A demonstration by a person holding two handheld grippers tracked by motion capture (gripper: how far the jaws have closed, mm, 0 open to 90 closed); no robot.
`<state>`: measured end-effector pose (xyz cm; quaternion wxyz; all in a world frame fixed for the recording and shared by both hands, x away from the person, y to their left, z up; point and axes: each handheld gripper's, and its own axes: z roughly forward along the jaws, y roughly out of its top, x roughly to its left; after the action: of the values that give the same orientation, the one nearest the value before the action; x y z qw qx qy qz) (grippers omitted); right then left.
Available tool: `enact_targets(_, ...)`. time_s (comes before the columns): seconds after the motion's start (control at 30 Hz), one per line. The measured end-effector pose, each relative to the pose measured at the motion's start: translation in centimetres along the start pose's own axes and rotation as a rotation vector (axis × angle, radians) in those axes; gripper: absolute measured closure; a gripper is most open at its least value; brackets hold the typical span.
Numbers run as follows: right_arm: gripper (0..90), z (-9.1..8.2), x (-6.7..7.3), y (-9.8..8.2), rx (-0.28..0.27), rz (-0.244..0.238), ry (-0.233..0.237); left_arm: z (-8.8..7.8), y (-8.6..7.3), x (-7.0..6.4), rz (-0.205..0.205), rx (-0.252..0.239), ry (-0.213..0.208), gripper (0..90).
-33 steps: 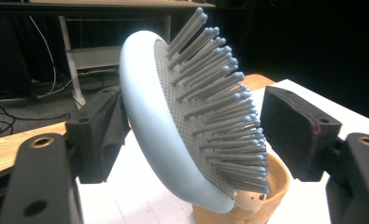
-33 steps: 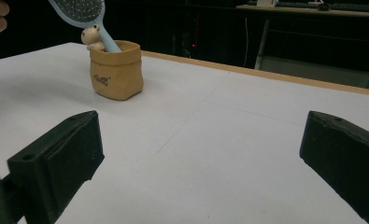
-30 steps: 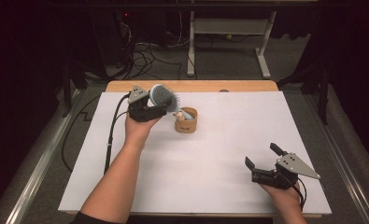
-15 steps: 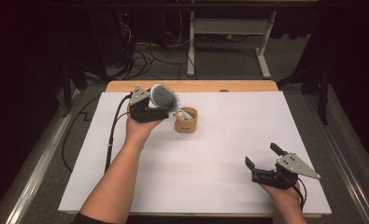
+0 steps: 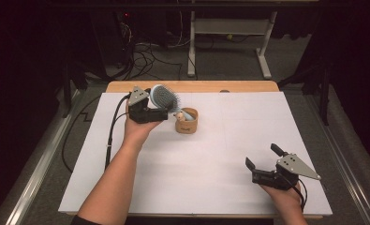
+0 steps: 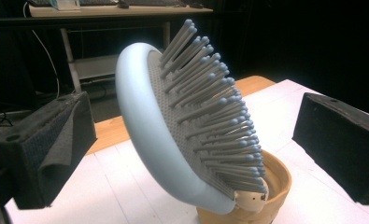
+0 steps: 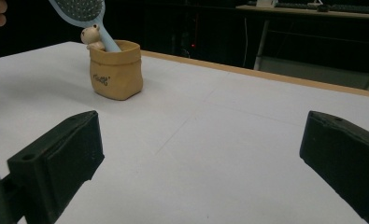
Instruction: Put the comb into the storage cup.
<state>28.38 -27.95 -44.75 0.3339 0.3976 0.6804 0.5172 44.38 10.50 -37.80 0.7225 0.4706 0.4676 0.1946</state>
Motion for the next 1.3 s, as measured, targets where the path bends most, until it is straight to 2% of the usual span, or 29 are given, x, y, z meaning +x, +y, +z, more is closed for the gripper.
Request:
enact_targets(0.27,0.1,0.0,0.0,0.0,0.000,0.002,-0.001,-0.7,0.0,0.4,-0.011,0.008,0.000,0.4)
enact_targets(0.37,0.1,0.0,-0.1,-0.1,0.001,0.005,-0.001,-1.0,-0.1,0.6,-0.015,0.008,0.012,0.5)
enact_targets(0.67,0.1,0.0,0.0,-0.1,0.003,0.001,-0.003,-2.4,-1.1,1.3,-0.037,0.022,0.005,0.4)
enact_targets(0.97,0.1,0.0,0.1,-0.1,0.004,-0.001,-0.005,-4.5,-2.6,1.9,-0.044,0.034,-0.013,0.4)
enact_targets(1.17,0.1,0.0,0.0,0.0,0.003,0.001,-0.007,-6.1,-3.3,2.6,-0.063,0.039,-0.006,0.6)
enact_targets(1.3,0.1,-0.1,0.0,0.0,0.002,0.005,-0.010,-7.5,-4.1,2.9,-0.056,0.051,0.000,0.7)
